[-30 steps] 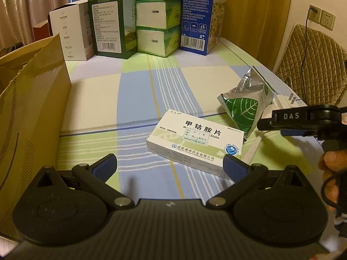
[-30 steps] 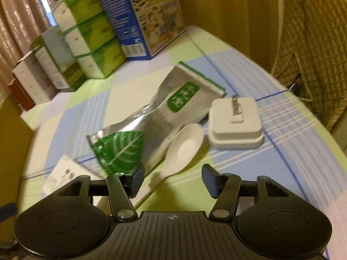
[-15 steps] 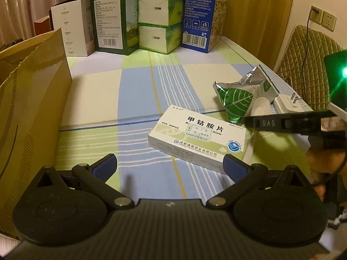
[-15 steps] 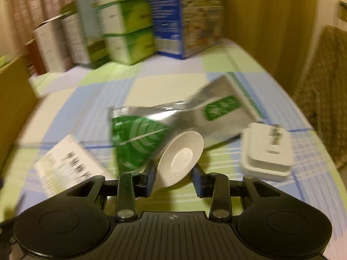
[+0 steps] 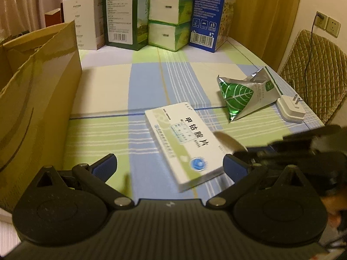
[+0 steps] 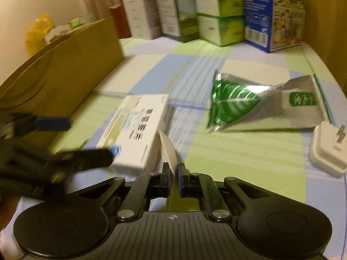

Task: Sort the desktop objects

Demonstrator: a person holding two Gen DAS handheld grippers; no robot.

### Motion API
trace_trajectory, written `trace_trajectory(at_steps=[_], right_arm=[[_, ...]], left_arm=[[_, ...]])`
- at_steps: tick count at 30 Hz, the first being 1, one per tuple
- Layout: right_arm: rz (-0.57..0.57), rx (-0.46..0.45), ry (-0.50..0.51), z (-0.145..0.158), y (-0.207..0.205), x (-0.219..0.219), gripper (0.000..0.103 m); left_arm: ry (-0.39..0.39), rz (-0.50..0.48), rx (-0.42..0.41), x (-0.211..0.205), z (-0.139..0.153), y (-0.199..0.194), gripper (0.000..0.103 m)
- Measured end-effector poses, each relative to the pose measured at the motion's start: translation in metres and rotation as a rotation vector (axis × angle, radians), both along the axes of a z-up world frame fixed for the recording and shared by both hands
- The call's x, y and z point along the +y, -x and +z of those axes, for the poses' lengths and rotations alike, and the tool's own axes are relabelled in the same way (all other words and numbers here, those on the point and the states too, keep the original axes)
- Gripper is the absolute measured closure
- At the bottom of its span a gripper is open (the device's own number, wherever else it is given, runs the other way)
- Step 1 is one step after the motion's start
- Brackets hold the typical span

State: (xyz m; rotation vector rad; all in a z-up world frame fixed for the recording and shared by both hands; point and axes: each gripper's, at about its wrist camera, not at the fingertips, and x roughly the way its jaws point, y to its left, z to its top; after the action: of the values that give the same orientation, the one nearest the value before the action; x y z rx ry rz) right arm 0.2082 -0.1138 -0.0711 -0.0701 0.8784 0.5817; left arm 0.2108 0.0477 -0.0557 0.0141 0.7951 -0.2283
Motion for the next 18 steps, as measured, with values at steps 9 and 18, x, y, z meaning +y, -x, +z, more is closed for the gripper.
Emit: trace_trajectory(at_steps=[9,18], right_arm=[[-0.192,0.017,-0.031,0.004,0.007,-0.040,0.101],[-0.257,0.103,-0.116,0.009,0.016,-0.066,0.101]], left_arm=[[0.019,-0.036,0.011,-0.019,-0.007,-0.011,0.001],[-0.095,-0.043,0.024,-0.042,-0.021,-0.015,0.027]])
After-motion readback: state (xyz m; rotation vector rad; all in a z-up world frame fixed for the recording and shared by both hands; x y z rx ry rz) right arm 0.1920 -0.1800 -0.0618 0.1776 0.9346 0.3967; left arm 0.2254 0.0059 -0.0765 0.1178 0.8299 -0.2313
